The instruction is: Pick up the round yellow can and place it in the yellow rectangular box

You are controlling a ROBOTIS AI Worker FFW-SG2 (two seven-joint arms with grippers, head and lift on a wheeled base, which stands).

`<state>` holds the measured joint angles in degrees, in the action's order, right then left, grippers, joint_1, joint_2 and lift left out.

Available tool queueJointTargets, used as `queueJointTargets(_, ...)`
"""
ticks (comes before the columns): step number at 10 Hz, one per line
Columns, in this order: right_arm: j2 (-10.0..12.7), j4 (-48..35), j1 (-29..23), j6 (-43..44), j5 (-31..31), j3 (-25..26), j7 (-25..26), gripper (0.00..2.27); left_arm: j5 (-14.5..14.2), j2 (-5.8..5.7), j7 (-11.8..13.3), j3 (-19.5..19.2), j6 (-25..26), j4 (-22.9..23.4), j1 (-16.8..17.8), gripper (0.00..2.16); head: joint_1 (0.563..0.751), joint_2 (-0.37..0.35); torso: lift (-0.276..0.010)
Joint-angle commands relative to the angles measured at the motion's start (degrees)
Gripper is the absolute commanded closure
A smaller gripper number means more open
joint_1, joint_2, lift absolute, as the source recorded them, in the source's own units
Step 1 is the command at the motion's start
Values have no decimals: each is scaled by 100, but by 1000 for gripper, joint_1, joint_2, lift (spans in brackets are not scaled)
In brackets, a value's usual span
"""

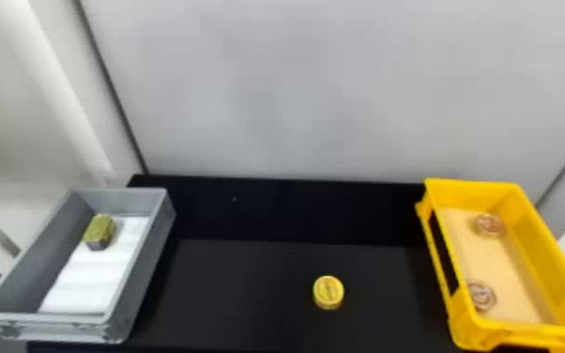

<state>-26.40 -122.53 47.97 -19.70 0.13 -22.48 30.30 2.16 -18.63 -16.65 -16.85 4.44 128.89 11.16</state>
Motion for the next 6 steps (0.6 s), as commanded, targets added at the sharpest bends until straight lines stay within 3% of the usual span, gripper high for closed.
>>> queueJointTargets(1, 4, 18, 2, 27, -189, -29, 151, 91, -23, -1, -40, 14, -49, -13, 0, 88, 694, 55, -3)
queueJointTargets(6, -40, 133, 134, 124, -251, -232, 600, 124, -32, -1, -84, 23, -136, -57, -17, 107, 694, 55, -3)
